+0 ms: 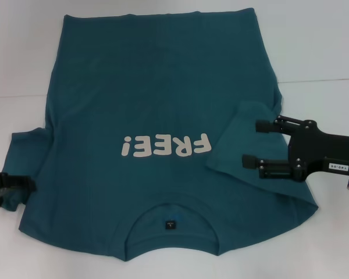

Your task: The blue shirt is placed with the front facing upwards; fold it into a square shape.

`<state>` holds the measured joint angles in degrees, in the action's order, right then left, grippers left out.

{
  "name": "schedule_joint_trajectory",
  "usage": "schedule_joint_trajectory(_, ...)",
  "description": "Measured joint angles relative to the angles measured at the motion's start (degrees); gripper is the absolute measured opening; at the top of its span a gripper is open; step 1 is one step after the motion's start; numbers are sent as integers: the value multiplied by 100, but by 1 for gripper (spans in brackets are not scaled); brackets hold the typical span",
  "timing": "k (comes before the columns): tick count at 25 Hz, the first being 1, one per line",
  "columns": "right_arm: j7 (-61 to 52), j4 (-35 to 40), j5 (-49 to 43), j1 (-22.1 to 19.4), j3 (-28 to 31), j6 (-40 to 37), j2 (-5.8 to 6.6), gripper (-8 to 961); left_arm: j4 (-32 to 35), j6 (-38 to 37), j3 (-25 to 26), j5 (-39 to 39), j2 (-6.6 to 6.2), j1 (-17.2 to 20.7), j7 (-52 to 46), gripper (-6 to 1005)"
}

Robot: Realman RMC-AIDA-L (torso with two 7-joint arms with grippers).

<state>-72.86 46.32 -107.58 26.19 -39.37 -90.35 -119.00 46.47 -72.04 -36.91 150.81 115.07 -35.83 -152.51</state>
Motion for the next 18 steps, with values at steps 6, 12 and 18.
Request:
schedule_joint_trajectory(6,0,0,0,-9,0,0,0,915,3,4,1,0,-18,-19,-6,919)
schedule_joint_trajectory(12,0,0,0,-9,0,0,0,915,3,-18,8,3,-31,11,-13,919)
schedule_joint_trajectory(18,0,0,0,-7,0,0,0,915,4,-43,9,52,-59,31,-16,920)
